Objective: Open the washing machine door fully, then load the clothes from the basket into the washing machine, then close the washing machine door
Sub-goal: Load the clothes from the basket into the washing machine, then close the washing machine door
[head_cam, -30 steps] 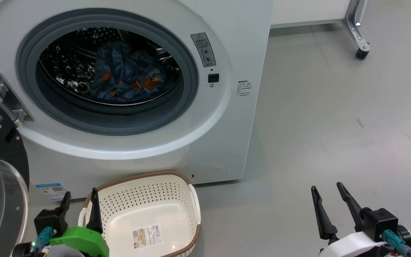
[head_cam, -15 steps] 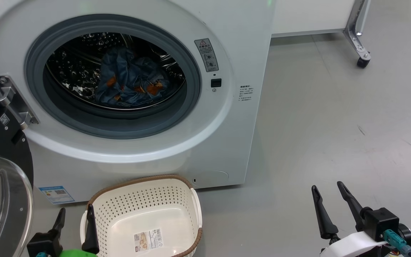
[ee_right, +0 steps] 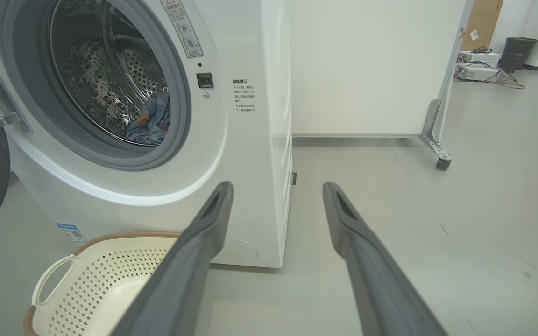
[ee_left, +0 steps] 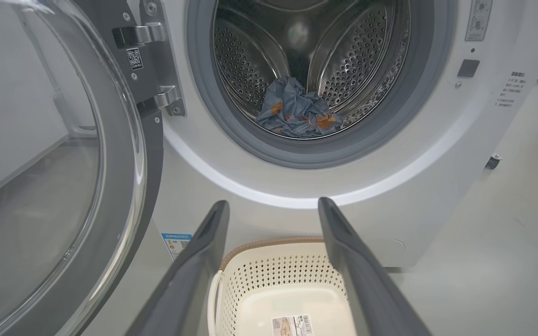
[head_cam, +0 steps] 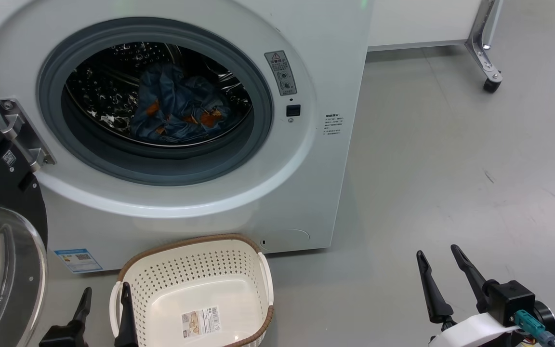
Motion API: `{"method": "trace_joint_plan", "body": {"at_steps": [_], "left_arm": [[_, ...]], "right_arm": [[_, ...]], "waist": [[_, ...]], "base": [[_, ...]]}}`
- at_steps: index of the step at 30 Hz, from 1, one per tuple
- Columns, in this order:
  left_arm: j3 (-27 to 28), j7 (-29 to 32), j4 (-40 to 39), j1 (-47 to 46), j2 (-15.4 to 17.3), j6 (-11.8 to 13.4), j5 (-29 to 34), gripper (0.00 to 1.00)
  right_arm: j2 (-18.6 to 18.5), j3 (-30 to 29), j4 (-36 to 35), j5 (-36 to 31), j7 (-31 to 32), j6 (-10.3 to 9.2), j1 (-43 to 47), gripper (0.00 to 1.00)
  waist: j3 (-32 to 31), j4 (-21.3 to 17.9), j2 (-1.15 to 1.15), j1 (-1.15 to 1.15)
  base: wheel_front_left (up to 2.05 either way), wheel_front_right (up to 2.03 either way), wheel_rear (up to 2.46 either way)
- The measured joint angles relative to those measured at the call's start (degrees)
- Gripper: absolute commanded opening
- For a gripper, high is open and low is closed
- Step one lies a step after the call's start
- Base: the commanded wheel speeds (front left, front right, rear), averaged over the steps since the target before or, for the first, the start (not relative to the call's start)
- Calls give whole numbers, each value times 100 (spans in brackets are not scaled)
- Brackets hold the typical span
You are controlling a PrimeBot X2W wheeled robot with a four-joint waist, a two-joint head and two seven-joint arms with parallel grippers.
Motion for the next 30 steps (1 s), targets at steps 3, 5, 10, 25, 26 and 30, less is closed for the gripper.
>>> {"method": "trace_joint_plan", "body": {"at_steps": [3, 5, 10, 25, 26, 30], "left_arm": [[-19, 0, -114, 74, 3, 46, 0, 100], [-34, 0, -135, 108, 3, 65, -1, 100], [-79, 0, -203, 202, 8, 116, -1, 100], [-178, 0, -375, 320, 24, 275, -1, 100], [-179, 0, -386, 321, 25, 275, -5, 100], [-187, 0, -444, 330, 26, 293, -45, 100]], "right_arm": [[0, 12, -3, 0, 0, 1, 0, 100], [-1, 15, -4, 1, 0, 0, 0, 100], [-3, 25, -5, 1, 0, 0, 1, 100], [-26, 29, -11, 4, 0, 1, 2, 100], [-26, 29, -12, 9, 0, 0, 2, 100], [-27, 27, -22, 9, 0, 1, 2, 100]], "waist": [[0, -2, 0, 0], [1, -6, 0, 0], [9, -18, 0, 0], [74, -66, 0, 0], [79, -68, 0, 0], [94, -74, 0, 0]], "base": [[-61, 61, 0], [-71, 71, 0], [-85, 85, 0], [-83, 83, 0], [-54, 54, 0], [-43, 43, 0]]}}
